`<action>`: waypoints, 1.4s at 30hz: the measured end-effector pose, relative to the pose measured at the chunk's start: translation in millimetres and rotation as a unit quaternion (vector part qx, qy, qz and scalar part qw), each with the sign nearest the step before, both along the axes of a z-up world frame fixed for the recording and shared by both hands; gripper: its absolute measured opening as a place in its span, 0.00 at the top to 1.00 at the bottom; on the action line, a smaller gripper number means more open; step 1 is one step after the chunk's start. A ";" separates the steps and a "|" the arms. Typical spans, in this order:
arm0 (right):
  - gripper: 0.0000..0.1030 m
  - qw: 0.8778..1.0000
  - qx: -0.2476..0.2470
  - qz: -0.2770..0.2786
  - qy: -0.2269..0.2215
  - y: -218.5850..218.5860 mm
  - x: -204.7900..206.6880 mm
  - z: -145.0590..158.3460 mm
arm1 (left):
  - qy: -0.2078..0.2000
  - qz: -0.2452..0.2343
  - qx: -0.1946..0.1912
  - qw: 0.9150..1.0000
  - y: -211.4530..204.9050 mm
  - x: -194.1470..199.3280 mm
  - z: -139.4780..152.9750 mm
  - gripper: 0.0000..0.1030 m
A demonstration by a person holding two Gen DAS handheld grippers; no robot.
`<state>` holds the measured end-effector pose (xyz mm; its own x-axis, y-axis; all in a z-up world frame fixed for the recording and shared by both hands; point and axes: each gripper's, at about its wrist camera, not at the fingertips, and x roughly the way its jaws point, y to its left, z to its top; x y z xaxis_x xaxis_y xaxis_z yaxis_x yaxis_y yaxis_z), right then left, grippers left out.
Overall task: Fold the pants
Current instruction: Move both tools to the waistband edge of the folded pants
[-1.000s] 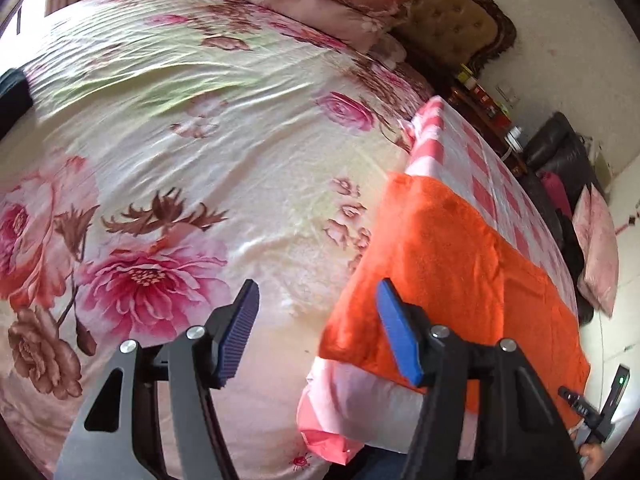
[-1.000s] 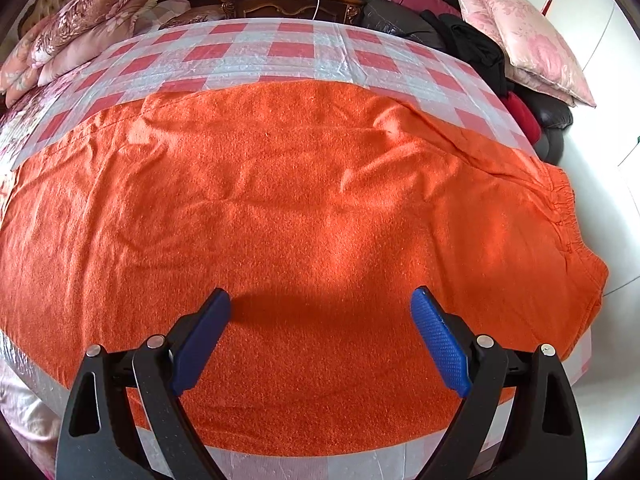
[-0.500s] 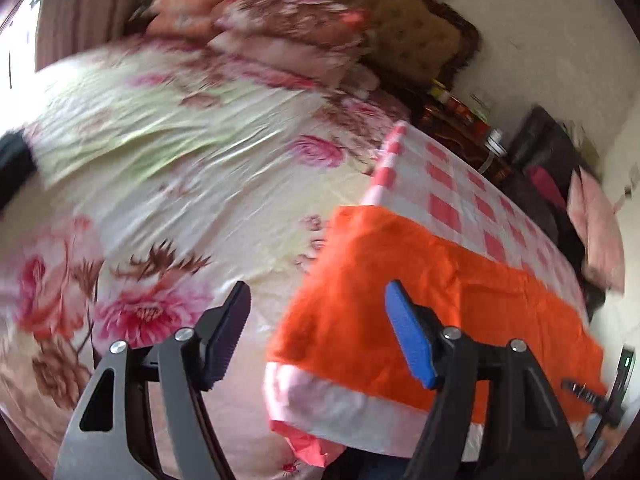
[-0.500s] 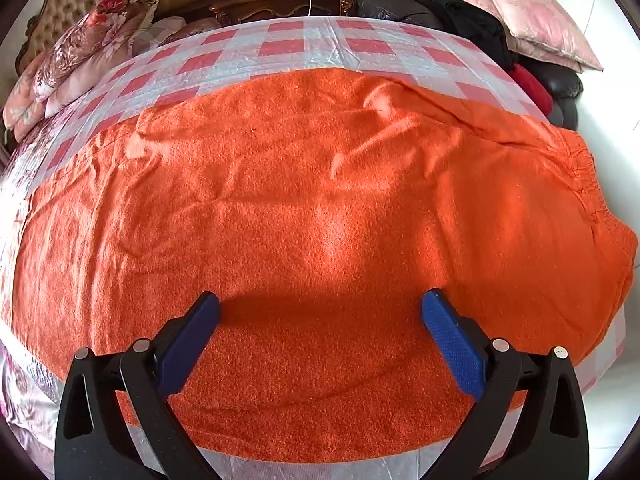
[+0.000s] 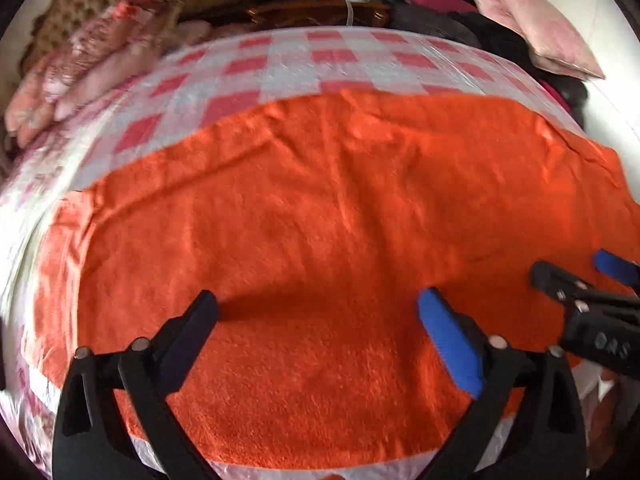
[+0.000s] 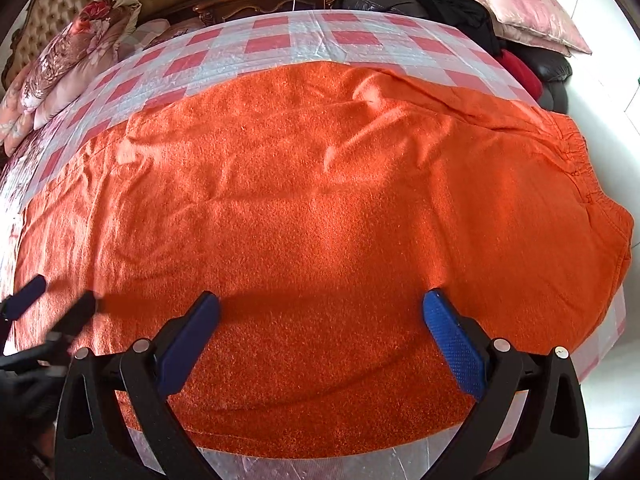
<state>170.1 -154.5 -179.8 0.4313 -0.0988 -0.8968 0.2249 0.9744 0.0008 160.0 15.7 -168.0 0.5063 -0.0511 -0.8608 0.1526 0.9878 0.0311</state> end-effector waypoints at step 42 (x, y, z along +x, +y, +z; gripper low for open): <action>0.05 0.997 -0.044 -0.064 0.003 -146.2 75.8 6.4 | -0.001 0.251 0.002 0.968 238.3 26.9 15.8 0.18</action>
